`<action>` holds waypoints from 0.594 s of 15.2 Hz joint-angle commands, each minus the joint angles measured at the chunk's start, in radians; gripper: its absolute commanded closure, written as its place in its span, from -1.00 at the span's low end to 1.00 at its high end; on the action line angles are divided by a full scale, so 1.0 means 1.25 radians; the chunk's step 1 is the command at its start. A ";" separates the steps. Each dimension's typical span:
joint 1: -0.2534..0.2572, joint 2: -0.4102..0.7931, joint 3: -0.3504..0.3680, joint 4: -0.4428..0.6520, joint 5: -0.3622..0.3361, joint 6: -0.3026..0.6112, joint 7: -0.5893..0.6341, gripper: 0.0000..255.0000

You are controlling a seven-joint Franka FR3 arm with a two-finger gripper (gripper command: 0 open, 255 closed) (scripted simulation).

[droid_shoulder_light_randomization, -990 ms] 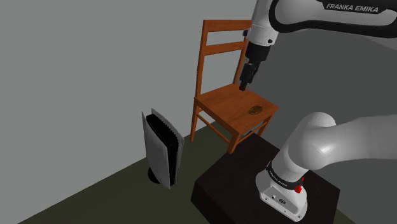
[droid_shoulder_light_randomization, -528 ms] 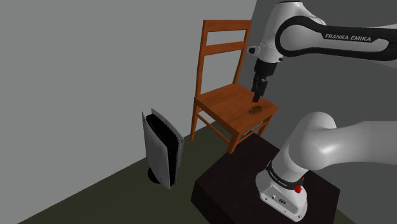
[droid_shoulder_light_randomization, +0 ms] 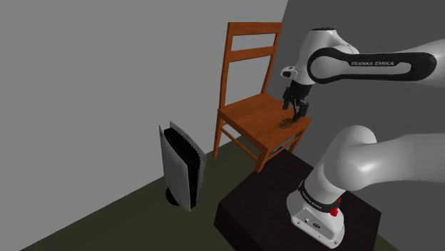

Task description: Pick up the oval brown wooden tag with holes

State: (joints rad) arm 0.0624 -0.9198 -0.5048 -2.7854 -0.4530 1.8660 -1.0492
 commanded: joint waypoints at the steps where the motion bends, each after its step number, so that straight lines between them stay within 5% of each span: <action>1: 0.006 0.033 -0.061 -0.001 -0.054 0.048 -0.094 -1.00; 3: 0.018 0.071 -0.116 0.004 -0.096 0.095 -0.171 -1.00; 9: 0.016 0.114 -0.155 -0.035 -0.129 0.177 -0.162 -1.00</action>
State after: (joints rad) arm 0.0835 -0.7871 -0.6894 -2.8188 -0.6057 2.0660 -1.2541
